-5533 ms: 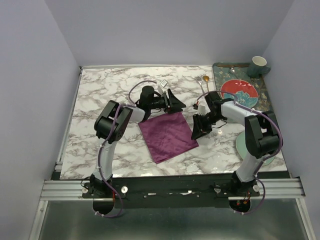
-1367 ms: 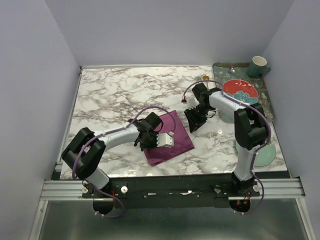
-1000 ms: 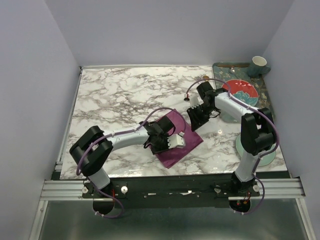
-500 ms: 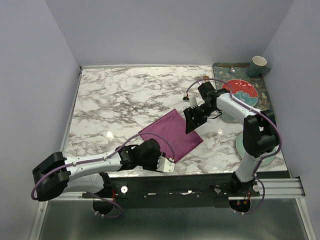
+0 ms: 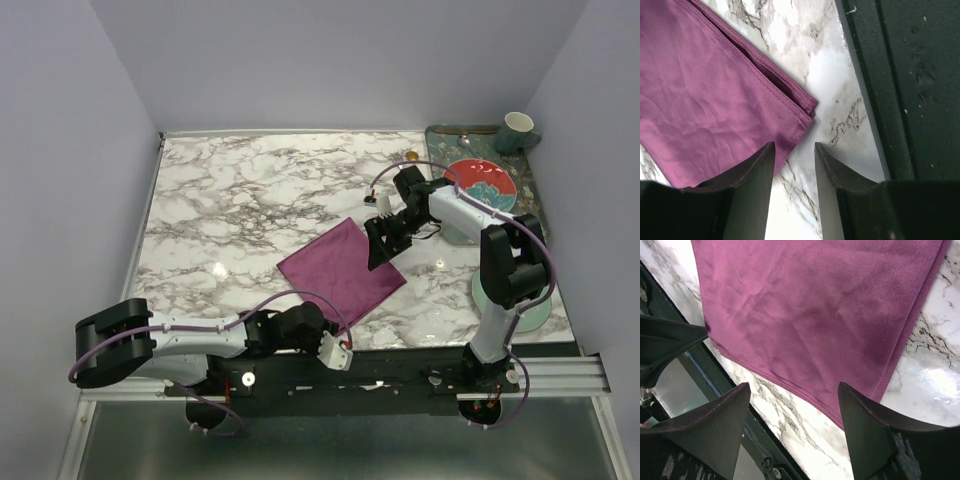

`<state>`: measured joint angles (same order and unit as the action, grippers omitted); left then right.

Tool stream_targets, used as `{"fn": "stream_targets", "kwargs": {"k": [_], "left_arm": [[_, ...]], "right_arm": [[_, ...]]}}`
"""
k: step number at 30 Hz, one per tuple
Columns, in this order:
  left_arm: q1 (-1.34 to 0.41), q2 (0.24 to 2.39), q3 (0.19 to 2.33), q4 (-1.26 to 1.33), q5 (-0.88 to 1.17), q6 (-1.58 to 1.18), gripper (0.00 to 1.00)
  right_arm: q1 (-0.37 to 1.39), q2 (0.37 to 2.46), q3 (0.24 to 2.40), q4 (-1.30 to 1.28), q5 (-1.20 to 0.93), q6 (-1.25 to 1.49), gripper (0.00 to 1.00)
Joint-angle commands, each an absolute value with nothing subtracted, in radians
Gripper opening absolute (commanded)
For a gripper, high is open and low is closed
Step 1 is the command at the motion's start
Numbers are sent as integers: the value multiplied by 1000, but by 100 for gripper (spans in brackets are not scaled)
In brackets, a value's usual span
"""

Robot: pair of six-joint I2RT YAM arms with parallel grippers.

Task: Fold the napkin into a case and place the utensils inside
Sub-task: Pick up the top corner of the square folded napkin from the center of the board.

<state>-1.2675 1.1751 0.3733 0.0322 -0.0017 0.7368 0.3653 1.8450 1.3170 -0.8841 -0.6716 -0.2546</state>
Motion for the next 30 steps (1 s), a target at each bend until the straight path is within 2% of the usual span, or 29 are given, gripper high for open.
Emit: {"fn": "stream_targets", "kwargs": {"k": [1,12,19,23,30], "left_arm": [[-1278,1224,379,117,-43,758,45],[-1278,1244,433,88,-37,730,21],[-1278,1204,462,31,-3,712,24],[-1269,1206,483,12,0,693,32],[-1221,1229,506,5,40,660,32]], "right_arm": [[362,1867,1321,-888,-707,-250,79],[362,1853,1284,-888,-709,-259,79],[364,1855,1290,-890,-706,-261,79],[362,1856,1289,-891,-709,-258,79],[360,1861,1290,-891,-710,-255,79]]}}
